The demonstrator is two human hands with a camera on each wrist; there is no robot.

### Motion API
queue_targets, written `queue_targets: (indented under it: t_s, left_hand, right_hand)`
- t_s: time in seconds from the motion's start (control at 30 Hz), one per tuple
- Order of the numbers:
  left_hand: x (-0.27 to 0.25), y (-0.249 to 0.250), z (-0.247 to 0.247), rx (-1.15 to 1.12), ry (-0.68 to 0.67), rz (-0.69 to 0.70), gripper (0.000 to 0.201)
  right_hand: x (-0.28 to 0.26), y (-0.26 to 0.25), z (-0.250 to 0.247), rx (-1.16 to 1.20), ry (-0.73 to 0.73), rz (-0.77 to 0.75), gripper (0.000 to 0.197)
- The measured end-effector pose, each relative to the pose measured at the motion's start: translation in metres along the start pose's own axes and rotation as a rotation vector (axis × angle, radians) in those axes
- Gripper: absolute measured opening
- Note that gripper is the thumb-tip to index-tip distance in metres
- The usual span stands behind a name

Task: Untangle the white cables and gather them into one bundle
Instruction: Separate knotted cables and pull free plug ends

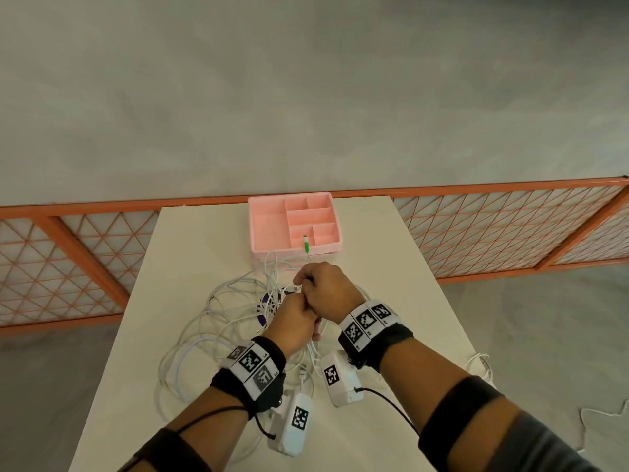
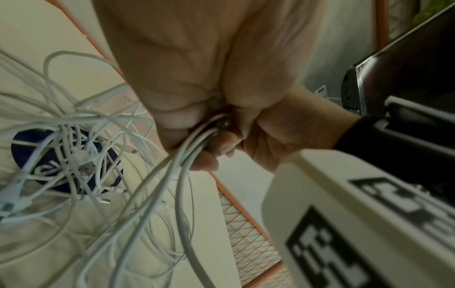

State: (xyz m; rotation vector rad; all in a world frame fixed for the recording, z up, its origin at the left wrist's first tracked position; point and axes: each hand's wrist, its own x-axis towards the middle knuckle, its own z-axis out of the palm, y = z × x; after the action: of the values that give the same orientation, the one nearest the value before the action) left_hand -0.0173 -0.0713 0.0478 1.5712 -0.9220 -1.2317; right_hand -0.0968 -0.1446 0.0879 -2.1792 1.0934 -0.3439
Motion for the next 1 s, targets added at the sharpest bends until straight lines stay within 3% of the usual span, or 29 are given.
queue_targets:
  t_s: [0.17, 0.37, 0.47, 0.6, 0.73, 0.93, 1.0]
  left_hand:
    - [0.004, -0.002, -0.006, -0.045, -0.085, 0.023, 0.039]
    - [-0.002, 0.0, -0.004, -0.055, -0.157, -0.013, 0.037]
    - [-0.003, -0.002, -0.008, -0.111, -0.068, -0.013, 0.034]
    - [-0.003, -0.001, -0.036, -0.37, 0.164, -0.014, 0.032]
    - [-0.008, 0.002, -0.063, -0.642, 0.255, 0.01, 0.035]
    - [-0.016, 0.01, -0.076, -0.722, 0.276, 0.001, 0.036]
    - [-0.016, 0.01, -0.078, -0.713, 0.288, -0.007, 0.035]
  right_hand:
    - [0.001, 0.013, -0.008, 0.011, -0.032, -0.008, 0.021]
    - [0.004, 0.024, -0.007, -0.03, -0.081, 0.021, 0.041]
    - [0.006, 0.023, -0.011, 0.155, -0.087, 0.002, 0.042]
    - [0.019, 0.029, -0.026, 0.366, 0.052, 0.14, 0.036]
    - [0.032, 0.049, -0.021, 0.141, -0.024, 0.147, 0.022]
    - [0.019, 0.062, 0.007, -0.195, -0.297, 0.139, 0.043]
    - [0.014, 0.064, 0.015, -0.282, -0.39, 0.092, 0.038]
